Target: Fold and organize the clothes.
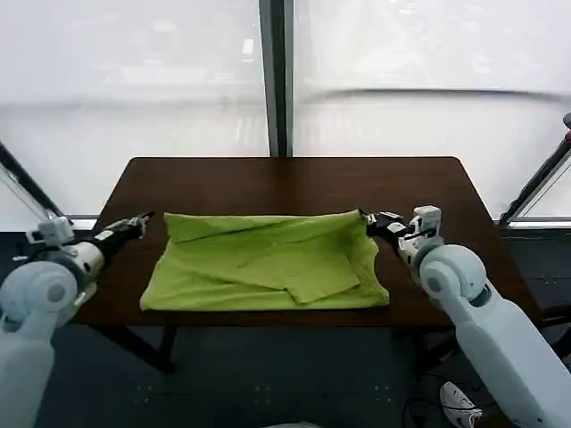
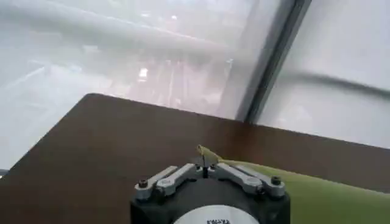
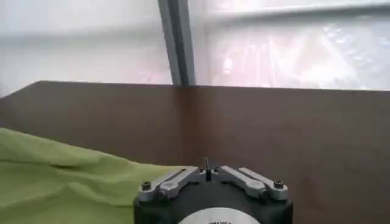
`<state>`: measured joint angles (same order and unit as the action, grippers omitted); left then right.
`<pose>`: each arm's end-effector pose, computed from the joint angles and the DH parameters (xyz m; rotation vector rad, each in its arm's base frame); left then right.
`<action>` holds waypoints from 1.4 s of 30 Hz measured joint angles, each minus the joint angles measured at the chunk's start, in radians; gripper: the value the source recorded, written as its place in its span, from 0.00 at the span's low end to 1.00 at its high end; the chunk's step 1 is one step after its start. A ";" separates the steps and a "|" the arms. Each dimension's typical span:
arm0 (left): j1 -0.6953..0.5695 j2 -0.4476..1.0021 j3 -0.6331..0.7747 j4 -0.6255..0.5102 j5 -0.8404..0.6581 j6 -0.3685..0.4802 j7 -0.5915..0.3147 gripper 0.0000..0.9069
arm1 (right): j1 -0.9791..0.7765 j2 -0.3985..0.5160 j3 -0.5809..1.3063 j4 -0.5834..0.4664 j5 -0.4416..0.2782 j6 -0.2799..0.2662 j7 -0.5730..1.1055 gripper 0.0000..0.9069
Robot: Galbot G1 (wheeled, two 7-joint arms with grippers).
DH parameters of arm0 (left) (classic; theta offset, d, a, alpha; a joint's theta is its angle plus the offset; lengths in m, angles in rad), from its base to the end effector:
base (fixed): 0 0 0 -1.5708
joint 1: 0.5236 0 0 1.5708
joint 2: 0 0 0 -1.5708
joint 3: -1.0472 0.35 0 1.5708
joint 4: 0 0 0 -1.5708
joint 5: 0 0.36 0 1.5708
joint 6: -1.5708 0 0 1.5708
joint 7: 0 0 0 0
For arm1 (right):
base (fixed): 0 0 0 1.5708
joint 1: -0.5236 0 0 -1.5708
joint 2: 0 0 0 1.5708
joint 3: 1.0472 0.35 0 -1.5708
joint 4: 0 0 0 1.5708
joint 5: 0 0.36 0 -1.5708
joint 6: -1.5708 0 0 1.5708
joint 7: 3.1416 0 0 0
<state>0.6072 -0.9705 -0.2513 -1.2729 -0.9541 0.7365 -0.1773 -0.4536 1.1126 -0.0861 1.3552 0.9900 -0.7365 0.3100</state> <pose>0.4823 0.1810 -0.2463 0.0103 -2.4124 0.2602 0.5030 -0.0083 -0.2300 0.2975 -2.4131 -0.0577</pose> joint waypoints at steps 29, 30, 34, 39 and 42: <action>0.023 -0.010 -0.002 0.004 0.038 -0.002 0.019 0.02 | -0.067 -0.030 0.071 0.091 0.003 0.031 -0.030 0.00; 0.024 -0.010 -0.002 0.001 0.038 -0.001 0.020 0.00 | -0.074 -0.034 0.076 0.101 0.003 0.045 -0.033 0.00; 0.025 -0.009 -0.001 -0.012 0.030 0.001 0.023 0.00 | -0.095 -0.044 0.096 0.140 0.001 0.092 -0.042 0.00; 0.029 -0.004 -0.006 -0.033 0.007 0.005 0.023 0.00 | -0.132 -0.060 0.129 0.192 -0.001 0.121 -0.051 0.00; 0.036 -0.003 -0.019 -0.052 -0.006 0.005 0.019 0.00 | -0.162 -0.073 0.151 0.230 -0.005 0.124 -0.054 0.00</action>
<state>0.6433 -0.9733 -0.2706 -1.3248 -0.9603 0.7411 -0.1585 -0.6159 1.0398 0.0651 1.5855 0.9846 -0.6129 0.2561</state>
